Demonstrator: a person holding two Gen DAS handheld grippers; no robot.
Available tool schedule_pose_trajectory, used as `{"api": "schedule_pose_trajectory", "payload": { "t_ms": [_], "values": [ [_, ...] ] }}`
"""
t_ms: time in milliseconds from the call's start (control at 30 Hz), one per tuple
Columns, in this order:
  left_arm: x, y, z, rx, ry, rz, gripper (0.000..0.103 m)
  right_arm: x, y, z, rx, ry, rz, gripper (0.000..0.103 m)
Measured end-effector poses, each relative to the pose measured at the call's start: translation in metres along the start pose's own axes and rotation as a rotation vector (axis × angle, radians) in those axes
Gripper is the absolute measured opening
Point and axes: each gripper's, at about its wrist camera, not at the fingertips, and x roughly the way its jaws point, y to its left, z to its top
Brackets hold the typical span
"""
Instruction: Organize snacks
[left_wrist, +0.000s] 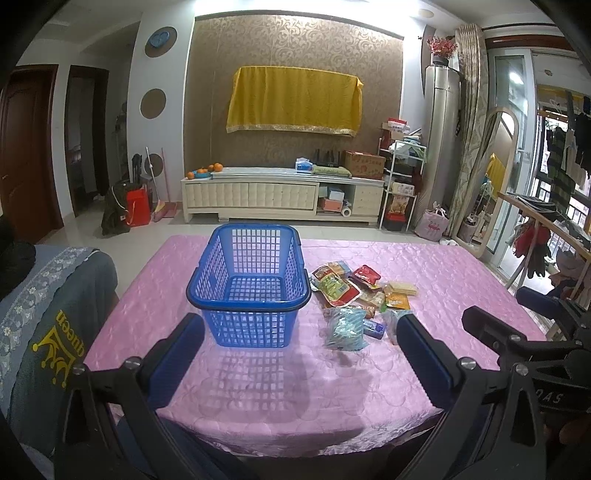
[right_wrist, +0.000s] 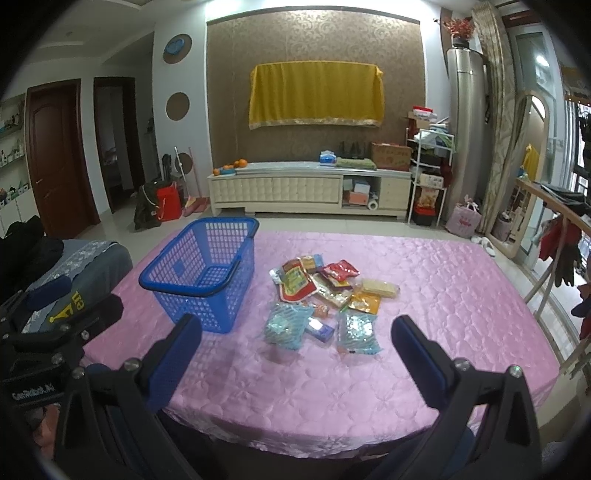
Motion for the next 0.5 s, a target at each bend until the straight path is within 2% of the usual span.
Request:
{"api": "schedule_pose_trajectory", "payload": {
  "t_ms": [500],
  "values": [
    [0.0009,0.0001,-0.0042,-0.004,0.009,0.002,0.103,-0.0002,-0.0012,-0.0024,0.009,0.005,0.025,0.103]
  ]
}}
